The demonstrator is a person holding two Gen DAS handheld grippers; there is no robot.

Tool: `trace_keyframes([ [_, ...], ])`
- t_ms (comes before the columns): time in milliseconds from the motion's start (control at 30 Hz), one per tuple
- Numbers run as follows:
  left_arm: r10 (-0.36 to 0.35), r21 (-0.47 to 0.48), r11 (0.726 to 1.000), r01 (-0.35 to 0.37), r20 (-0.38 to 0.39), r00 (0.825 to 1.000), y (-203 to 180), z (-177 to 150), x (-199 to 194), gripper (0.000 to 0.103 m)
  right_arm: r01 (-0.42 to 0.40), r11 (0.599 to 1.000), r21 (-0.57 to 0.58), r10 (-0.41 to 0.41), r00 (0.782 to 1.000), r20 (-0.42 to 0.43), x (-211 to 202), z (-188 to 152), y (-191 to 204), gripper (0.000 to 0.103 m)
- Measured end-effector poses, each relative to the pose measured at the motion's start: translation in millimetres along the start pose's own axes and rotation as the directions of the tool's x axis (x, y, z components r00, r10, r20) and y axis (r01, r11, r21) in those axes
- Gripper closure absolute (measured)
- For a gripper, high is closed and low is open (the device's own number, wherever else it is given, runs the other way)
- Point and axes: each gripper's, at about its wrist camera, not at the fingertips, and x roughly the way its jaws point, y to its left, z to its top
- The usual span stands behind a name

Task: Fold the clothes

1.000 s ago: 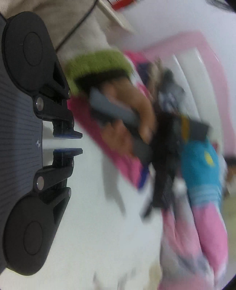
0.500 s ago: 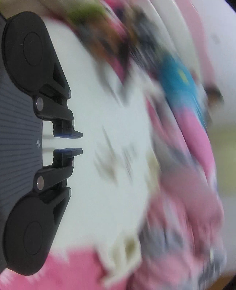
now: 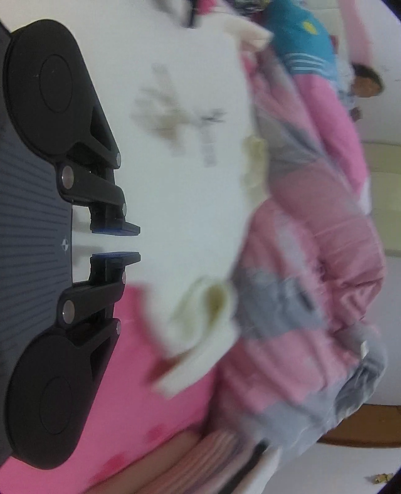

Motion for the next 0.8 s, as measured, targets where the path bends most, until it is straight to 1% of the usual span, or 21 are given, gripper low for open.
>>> trace_keyframes([
  [33, -0.002, -0.001, 1.000, 0.002, 0.001, 1.000, 0.5, -0.1, -0.1, 0.005, 0.000, 1.000, 0.003, 0.000, 1.000, 0.008, 16.1, 7.6, 2.5, 0.093],
  [100, -0.007, -0.005, 1.000, 0.007, 0.000, 1.000, 1.7, -0.1, 0.3, 0.005, 0.059, 0.998, 0.003, -0.059, 0.998, -0.016, 50.1, 15.5, -1.9, 0.093],
  [133, -0.008, -0.005, 1.000, 0.008, -0.002, 1.000, 1.8, 0.1, 0.5, 0.005, 0.092, 0.996, 0.011, -0.092, 0.995, -0.047, 64.6, 13.9, -8.1, 0.093],
  [167, -0.010, -0.005, 1.000, 0.010, -0.003, 1.000, 2.0, 0.4, 0.8, 0.005, 0.084, 0.996, 0.028, -0.083, 0.995, -0.060, 68.3, 5.1, -20.1, 0.096],
  [200, -0.011, -0.004, 1.000, 0.011, -0.005, 1.000, 2.1, 0.6, 1.0, 0.005, 0.073, 0.996, 0.047, -0.069, 0.995, -0.070, 71.1, -4.3, -32.6, 0.098],
  [233, -0.012, -0.004, 1.000, 0.012, -0.006, 1.000, 2.2, 0.9, 1.3, 0.005, 0.050, 0.995, 0.081, -0.046, 0.998, -0.053, 65.0, -10.3, -40.8, 0.098],
  [267, -0.011, -0.004, 1.000, 0.011, -0.009, 1.000, 2.0, 1.3, 1.8, 0.004, 0.054, 0.991, 0.124, -0.048, 0.998, -0.050, 56.4, -13.4, -49.2, 0.099],
  [300, -0.010, -0.003, 1.000, 0.010, -0.010, 1.000, 1.8, 1.6, 2.2, 0.004, 0.061, 0.984, 0.168, -0.053, 0.997, -0.049, 47.7, -16.2, -57.6, 0.092],
  [333, -0.009, -0.002, 1.000, 0.009, -0.011, 1.000, 1.6, 1.5, 2.4, 0.004, 0.115, 0.973, 0.200, -0.104, 0.993, -0.064, 40.8, -17.1, -65.3, 0.092],
  [367, -0.009, 0.000, 1.000, 0.009, -0.011, 1.000, 1.4, 1.3, 2.5, 0.004, 0.118, 0.961, 0.251, -0.102, 0.992, -0.074, 34.3, -17.9, -75.8, 0.091],
  [400, -0.008, 0.001, 1.000, 0.008, -0.011, 1.000, 1.2, 1.0, 2.3, 0.004, 0.085, 0.945, 0.315, -0.068, 0.996, -0.066, 26.6, -17.2, -85.6, 0.091],
  [500, -0.008, 0.001, 1.000, 0.008, -0.011, 1.000, 1.4, 0.7, 2.4, 0.004, 0.033, 0.933, 0.358, -0.038, 0.999, 0.005, 0.4, -9.0, -82.3, 0.091],
  [567, -0.008, 0.002, 1.000, 0.008, -0.010, 1.000, 1.4, 0.4, 2.2, 0.004, -0.048, 0.940, 0.339, 0.042, 0.999, 0.025, -11.5, -12.4, -68.7, 0.091],
  [633, -0.006, 0.003, 1.000, 0.006, -0.010, 1.000, 1.3, 0.1, 1.9, 0.004, -0.136, 0.945, 0.296, 0.135, 0.991, 0.023, -21.6, -22.0, -51.0, 0.091],
  [667, -0.006, 0.004, 1.000, 0.006, -0.009, 1.000, 1.3, 0.0, 1.8, 0.004, -0.155, 0.948, 0.279, 0.162, 0.987, -0.004, -25.9, -31.4, -46.4, 0.091],
  [733, -0.005, 0.006, 1.000, 0.005, -0.009, 1.000, 1.2, -0.3, 1.5, 0.004, -0.172, 0.938, 0.301, 0.211, 0.972, -0.101, -35.7, -62.1, -46.5, 0.092],
  [767, -0.005, 0.006, 1.000, 0.005, -0.009, 1.000, 1.3, -0.4, 1.3, 0.004, -0.184, 0.920, 0.345, 0.227, 0.970, -0.087, -48.0, -82.5, -56.8, 0.092],
  [800, -0.008, 0.004, 1.000, 0.008, -0.007, 1.000, 1.9, -0.6, 1.3, 0.004, -0.188, 0.886, 0.424, 0.228, 0.972, -0.047, -67.8, -103.7, -71.2, 0.091],
])
